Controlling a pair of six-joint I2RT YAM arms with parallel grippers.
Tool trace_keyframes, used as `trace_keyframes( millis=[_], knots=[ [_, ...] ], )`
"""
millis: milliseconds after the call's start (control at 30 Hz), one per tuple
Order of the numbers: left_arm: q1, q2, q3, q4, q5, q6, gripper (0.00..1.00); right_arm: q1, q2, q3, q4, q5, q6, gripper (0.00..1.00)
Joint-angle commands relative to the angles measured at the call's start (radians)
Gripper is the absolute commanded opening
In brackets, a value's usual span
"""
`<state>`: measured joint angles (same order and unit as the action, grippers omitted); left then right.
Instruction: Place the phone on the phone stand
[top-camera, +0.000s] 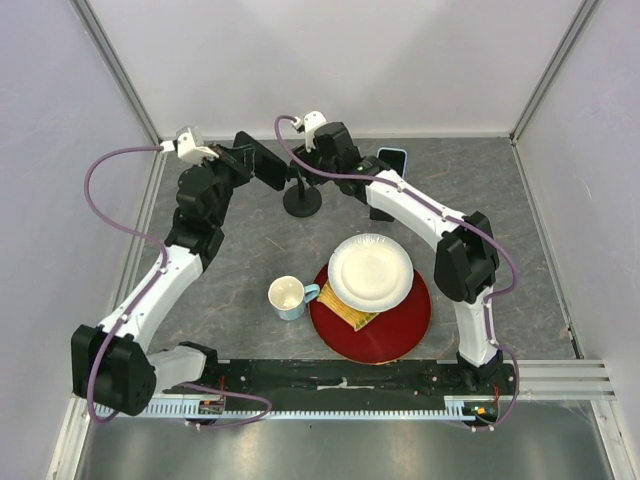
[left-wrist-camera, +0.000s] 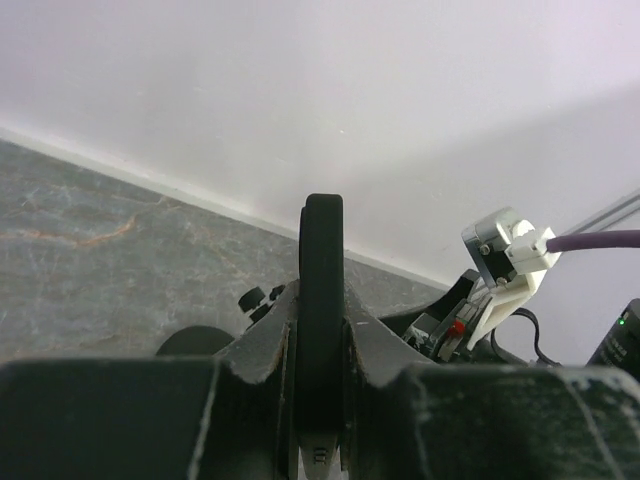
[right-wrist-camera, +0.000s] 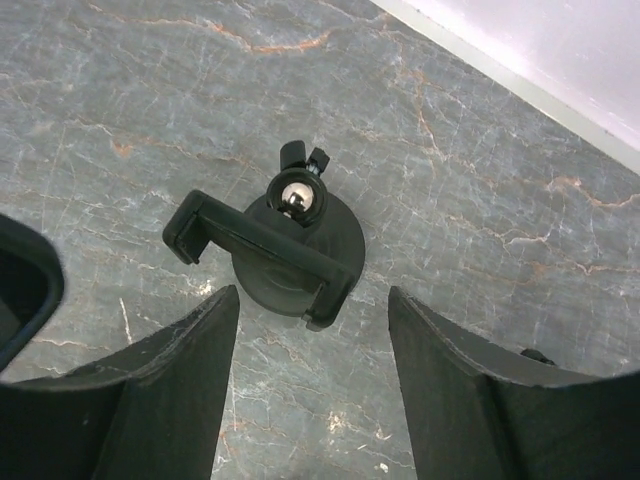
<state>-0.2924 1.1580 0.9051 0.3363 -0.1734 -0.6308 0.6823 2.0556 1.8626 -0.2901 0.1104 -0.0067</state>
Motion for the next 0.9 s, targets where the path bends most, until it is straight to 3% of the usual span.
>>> trace_keyframes(
  millis=[0,133,433,600,767,867],
  knots=[
    [-0.005,-0.009,0.057,0.265,0.029,0.069,0.02,-0.013,-0.019,0.119,-0.056,-0.054,-0.024,0.65],
    [-0.007,-0.026,-0.018,0.319,-0.024,0.082,0.02,-0.013,0.021,0.155,-0.087,-0.06,-0.019,0.62],
    [-0.007,-0.026,0.002,0.296,0.0,0.131,0.02,-0.013,0.041,0.204,-0.161,-0.061,-0.035,0.56],
    [-0.005,-0.069,-0.028,0.291,-0.109,0.216,0.02,-0.018,0.054,0.224,-0.207,-0.041,-0.056,0.57],
    [-0.005,-0.069,-0.035,0.294,-0.135,0.233,0.02,-0.021,0.106,0.285,-0.242,-0.097,-0.059,0.43],
    [-0.005,-0.061,-0.035,0.296,-0.126,0.223,0.02,-0.021,0.13,0.302,-0.251,-0.088,-0.061,0.41]
  ],
)
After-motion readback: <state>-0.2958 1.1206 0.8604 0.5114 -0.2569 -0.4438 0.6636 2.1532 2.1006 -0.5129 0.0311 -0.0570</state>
